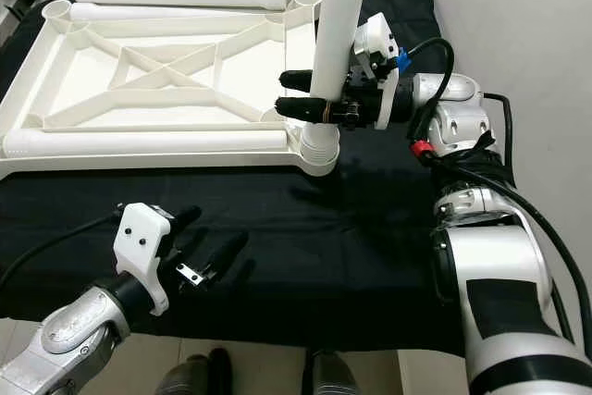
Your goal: Building children table
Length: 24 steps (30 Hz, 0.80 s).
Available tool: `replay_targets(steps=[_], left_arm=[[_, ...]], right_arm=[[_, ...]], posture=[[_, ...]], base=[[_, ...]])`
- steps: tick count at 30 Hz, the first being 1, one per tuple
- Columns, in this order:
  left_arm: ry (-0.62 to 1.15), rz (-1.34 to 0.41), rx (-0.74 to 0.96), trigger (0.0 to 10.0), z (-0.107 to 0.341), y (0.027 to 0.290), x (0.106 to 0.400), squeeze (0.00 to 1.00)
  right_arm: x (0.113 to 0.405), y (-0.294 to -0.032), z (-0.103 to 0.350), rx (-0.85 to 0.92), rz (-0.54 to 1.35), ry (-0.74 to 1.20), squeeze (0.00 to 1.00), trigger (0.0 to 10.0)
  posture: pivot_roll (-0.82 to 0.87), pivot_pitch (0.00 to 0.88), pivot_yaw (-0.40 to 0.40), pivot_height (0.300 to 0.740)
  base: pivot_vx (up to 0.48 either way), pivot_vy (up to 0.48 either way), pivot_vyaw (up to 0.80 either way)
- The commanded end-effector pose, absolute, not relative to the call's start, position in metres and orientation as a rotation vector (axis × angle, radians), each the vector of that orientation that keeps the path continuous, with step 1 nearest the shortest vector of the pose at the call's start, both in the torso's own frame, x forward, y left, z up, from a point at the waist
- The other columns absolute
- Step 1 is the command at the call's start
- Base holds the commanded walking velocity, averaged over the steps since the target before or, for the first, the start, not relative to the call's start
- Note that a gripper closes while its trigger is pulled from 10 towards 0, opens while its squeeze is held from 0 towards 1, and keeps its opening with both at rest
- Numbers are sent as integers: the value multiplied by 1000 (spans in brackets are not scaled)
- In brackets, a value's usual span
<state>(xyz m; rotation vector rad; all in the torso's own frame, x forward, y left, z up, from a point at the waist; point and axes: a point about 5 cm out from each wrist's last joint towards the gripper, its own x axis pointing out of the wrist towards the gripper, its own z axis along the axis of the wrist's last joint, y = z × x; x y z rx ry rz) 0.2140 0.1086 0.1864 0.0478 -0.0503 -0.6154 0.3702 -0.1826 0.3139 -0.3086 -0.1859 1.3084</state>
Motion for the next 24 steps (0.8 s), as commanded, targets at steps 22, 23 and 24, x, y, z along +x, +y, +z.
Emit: replay_targets(steps=[22, 23, 24], left_arm=[[-38, -620, 43, 10000, 184, 107, 211, 0], [-39, -620, 42, 10000, 184, 107, 211, 0], [-39, -620, 42, 10000, 184, 107, 211, 0]], right_arm=[[371, -174, 294, -283, 1302, -159, 0, 10000], [372, -174, 293, -283, 1289, -159, 0, 10000], [372, -174, 293, -283, 1289, -159, 0, 10000]], posture=[[103, 328, 30, 740], [103, 331, 31, 740], [103, 331, 31, 740]], base=[[0, 0, 0], [0, 0, 0], [0, 0, 0]])
